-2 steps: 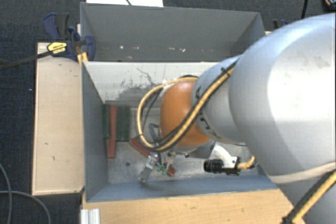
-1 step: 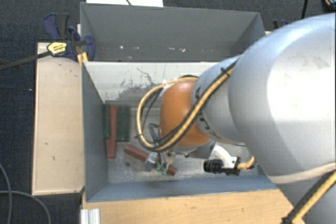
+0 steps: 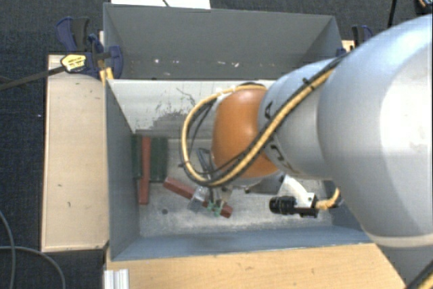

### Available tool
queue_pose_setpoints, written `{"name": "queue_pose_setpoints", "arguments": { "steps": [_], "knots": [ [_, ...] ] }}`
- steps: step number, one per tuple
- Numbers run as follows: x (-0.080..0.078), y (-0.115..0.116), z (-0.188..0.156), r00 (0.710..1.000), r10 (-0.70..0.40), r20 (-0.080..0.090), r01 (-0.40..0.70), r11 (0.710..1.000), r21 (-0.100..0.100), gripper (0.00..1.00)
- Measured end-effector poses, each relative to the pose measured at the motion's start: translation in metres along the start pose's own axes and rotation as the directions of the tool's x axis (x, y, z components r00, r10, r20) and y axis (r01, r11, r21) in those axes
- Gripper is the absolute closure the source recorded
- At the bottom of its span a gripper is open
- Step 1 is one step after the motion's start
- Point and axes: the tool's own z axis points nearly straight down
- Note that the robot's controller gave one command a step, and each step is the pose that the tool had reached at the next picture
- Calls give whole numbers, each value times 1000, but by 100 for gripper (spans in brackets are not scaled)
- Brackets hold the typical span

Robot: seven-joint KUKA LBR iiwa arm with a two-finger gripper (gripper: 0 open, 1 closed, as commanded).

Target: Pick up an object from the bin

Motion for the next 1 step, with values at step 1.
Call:
{"name": "queue_pose_setpoints", "arguments": {
  "steps": [1],
  "knots": [
    [0, 0, -10, 1000, -1, 0, 1, 1000, 1, 100]
  ]
}}
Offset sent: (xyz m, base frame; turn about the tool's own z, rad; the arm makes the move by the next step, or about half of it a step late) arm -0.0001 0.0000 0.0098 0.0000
